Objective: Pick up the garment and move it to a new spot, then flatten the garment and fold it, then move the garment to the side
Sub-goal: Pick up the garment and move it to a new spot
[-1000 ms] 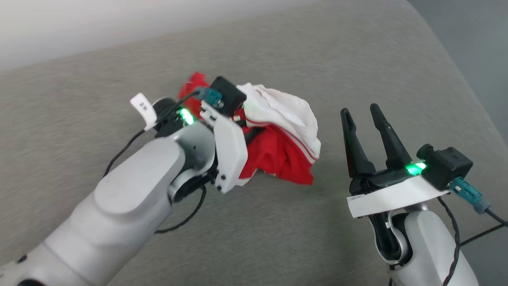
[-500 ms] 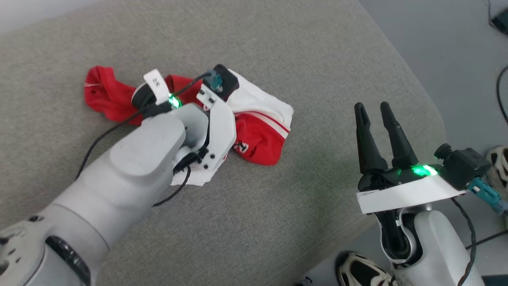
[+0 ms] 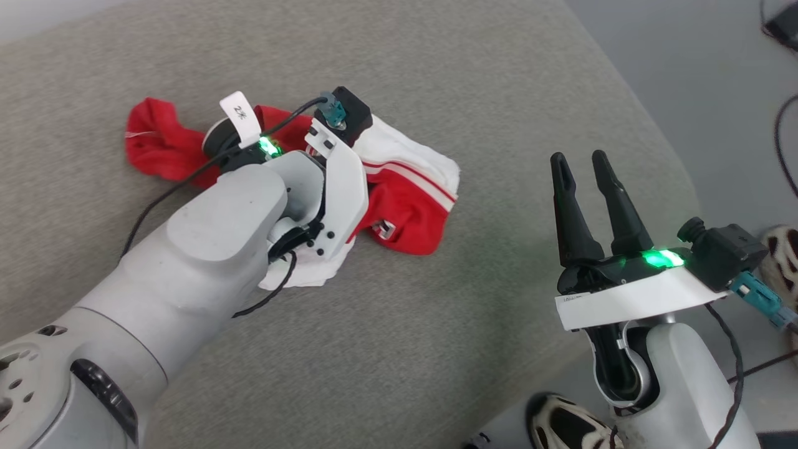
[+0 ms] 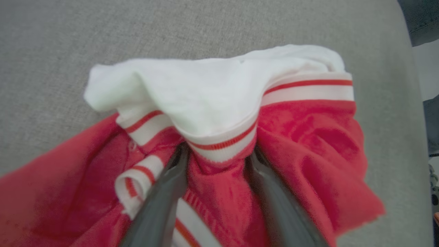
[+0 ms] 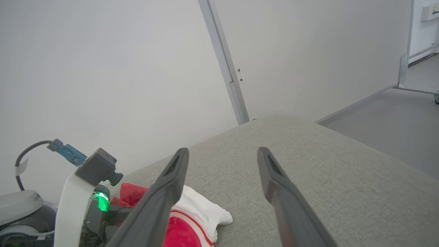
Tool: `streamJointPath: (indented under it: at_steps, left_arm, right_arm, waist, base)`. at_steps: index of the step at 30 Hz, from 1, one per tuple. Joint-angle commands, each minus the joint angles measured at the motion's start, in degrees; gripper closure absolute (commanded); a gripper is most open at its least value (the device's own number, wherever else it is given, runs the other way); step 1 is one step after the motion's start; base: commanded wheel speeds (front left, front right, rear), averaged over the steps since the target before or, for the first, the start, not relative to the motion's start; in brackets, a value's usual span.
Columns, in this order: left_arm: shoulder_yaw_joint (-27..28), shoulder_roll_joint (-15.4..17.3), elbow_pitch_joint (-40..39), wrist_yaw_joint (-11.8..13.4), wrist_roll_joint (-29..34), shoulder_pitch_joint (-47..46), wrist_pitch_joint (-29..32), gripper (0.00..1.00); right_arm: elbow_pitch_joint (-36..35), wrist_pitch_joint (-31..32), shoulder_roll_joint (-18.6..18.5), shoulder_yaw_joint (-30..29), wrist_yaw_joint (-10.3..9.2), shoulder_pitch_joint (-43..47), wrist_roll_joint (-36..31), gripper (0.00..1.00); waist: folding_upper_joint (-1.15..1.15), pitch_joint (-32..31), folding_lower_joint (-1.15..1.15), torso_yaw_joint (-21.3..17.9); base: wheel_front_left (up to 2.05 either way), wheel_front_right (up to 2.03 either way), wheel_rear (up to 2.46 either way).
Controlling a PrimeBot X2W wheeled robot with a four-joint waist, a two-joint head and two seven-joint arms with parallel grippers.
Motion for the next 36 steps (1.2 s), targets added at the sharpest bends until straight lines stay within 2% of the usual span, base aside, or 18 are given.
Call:
streamJointPath:
  at_steps: [1, 8, 14, 21, 26, 33, 36]
  left_arm:
    - [-0.9, 2.4, 1.6, 0.4, 0.0, 2.2, 0.4, 0.0]
    - [0.5, 0.9, -3.1, 0.3, -5.7, 0.3, -9.7, 0.0]
    - [3.3, -0.3, -3.5, 0.3, -10.5, 4.8, -20.4, 0.0]
    - [5.3, -0.8, -1.5, 0.3, -12.9, 14.0, -31.8, 0.0]
    - [8.2, -0.1, 0.4, 1.2, -11.9, 20.4, -34.3, 0.0]
    - [21.8, 2.7, -5.3, 3.3, -6.0, 31.2, -34.4, 0.0]
    - [25.1, 3.4, -7.5, 4.2, -3.6, 34.9, -34.4, 0.0]
  right_arm:
    - [0.3, -0.3, 0.1, 0.0, 0.0, -0.4, -0.6, 0.0]
    - [1.2, -0.3, 0.0, -1.5, -0.01, -0.4, -7.0, 0.0]
    - [2.6, -0.3, -0.3, -2.9, -0.01, 1.0, -12.3, 0.0]
    - [3.6, -0.3, -3.7, -4.6, -0.01, 2.5, -14.1, 0.0]
    - [4.1, -0.3, -6.1, -6.1, -0.01, 4.3, -14.8, 0.0]
    - [4.3, -0.3, -8.7, -8.6, -0.01, 8.7, -14.7, 0.0]
    - [4.3, -0.3, -9.1, -9.0, -0.01, 9.9, -14.6, 0.0]
  waist:
    - [0.0, -0.8, 0.0, 1.6]
    - [0.0, -4.3, 0.0, 9.5]
    - [0.0, -7.9, 0.0, 17.1]
    - [0.0, -11.2, 0.0, 24.8]
    - [0.0, -13.1, 0.0, 29.5]
    - [0.0, -15.8, 0.0, 34.0]
    - [0.0, -16.4, 0.0, 34.7]
  base:
    - [0.0, 0.0, 0.0]
    - [0.0, 0.0, 0.0]
    - [0.0, 0.0, 0.0]
    - [0.0, 0.0, 0.0]
    - [0.0, 0.0, 0.0]
    - [0.0, 0.0, 0.0]
    - [0.0, 0.0, 0.0]
